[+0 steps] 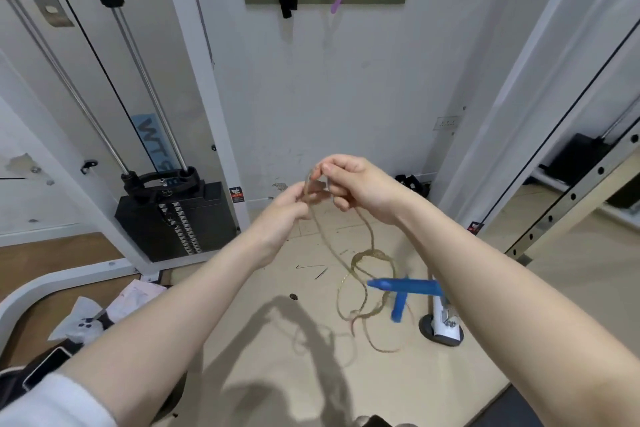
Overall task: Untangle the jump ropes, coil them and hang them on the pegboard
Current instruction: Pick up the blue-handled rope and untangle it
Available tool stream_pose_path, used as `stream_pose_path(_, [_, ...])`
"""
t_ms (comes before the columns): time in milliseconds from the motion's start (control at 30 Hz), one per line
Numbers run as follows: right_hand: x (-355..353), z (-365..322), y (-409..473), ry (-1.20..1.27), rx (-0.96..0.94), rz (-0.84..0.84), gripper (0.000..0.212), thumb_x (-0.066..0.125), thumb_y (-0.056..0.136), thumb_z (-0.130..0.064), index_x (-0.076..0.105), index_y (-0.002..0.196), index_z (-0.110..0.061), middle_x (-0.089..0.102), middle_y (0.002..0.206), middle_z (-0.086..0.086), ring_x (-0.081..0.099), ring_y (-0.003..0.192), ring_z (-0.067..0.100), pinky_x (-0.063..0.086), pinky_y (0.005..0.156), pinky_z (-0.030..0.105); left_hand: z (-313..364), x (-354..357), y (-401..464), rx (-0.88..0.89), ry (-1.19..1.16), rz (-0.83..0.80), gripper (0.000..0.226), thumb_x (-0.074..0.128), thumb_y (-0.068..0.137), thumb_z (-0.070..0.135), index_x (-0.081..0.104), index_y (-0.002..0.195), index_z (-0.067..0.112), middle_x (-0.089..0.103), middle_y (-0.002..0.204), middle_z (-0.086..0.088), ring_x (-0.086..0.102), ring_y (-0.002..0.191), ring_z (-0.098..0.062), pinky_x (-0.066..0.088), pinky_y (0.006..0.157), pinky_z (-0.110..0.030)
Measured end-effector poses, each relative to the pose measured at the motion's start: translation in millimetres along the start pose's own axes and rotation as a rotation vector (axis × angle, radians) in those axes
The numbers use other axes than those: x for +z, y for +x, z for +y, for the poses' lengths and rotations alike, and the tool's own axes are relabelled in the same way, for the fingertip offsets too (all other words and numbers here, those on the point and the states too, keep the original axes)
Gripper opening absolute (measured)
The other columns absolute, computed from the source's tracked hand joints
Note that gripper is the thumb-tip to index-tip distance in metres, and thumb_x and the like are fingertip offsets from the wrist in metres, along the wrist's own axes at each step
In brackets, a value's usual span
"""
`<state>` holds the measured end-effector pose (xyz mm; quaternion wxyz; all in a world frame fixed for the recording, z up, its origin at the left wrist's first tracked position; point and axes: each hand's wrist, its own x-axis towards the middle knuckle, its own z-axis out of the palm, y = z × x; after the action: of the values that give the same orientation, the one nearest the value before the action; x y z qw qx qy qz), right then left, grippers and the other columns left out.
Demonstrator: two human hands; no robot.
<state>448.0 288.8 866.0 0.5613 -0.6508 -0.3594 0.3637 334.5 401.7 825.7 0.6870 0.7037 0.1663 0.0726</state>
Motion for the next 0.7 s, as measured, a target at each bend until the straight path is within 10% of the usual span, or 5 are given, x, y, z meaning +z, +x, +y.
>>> stream_pose_path(200, [6,-7,-5,-0.595,-0.029,0.109,0.024,0.064,0.087,-0.024,0.061,0.065,-0.017,0.049,0.056,0.000,0.038,0.052,0.011,0.032,0.052,0.024,-10,-3,-18,-0.108,0.020,-0.140,0.025,0.046,0.098,0.020,0.047,0.075,0.011,0.030,0.043,0.009,0.027,0.039,-0.009,0.037,0.048,-0.019])
stream_pose_path(367, [-13,7,-8,0.384,-0.154,0.052,0.023,0.083,0.056,-0.028,0.062,0.062,-0.022,0.047,0.058,-0.005,0.045,0.060,0.012,0.043,0.073,0.026,-13,-20,-21,-0.151,0.128,-0.056,0.035,0.046,0.097,0.026,0.048,0.064,0.014,0.028,0.040,0.009,0.019,0.036,-0.007,0.016,0.037,-0.016])
stream_pose_path(467, [-5,21,-7,0.663,-0.152,0.090,0.030,0.085,0.056,-0.030,0.061,0.070,-0.020,0.039,0.054,-0.007,0.038,0.048,0.008,0.042,0.055,0.021,-20,-33,-22,-0.182,0.201,-0.094,0.037,0.047,0.097,0.024,0.051,0.063,0.011,0.030,0.040,0.008,0.020,0.038,-0.009,0.017,0.041,-0.020])
stream_pose_path(700, [4,32,5,0.129,-0.037,0.567,0.019,0.050,0.096,-0.015,0.057,0.078,-0.016,0.043,0.040,-0.015,0.036,0.038,0.000,0.028,0.046,0.017,-20,-48,-42,-0.238,-0.164,-0.433,0.036,0.043,0.093,0.030,0.069,0.075,0.012,0.033,0.042,0.005,0.017,0.032,-0.003,0.011,0.039,-0.020])
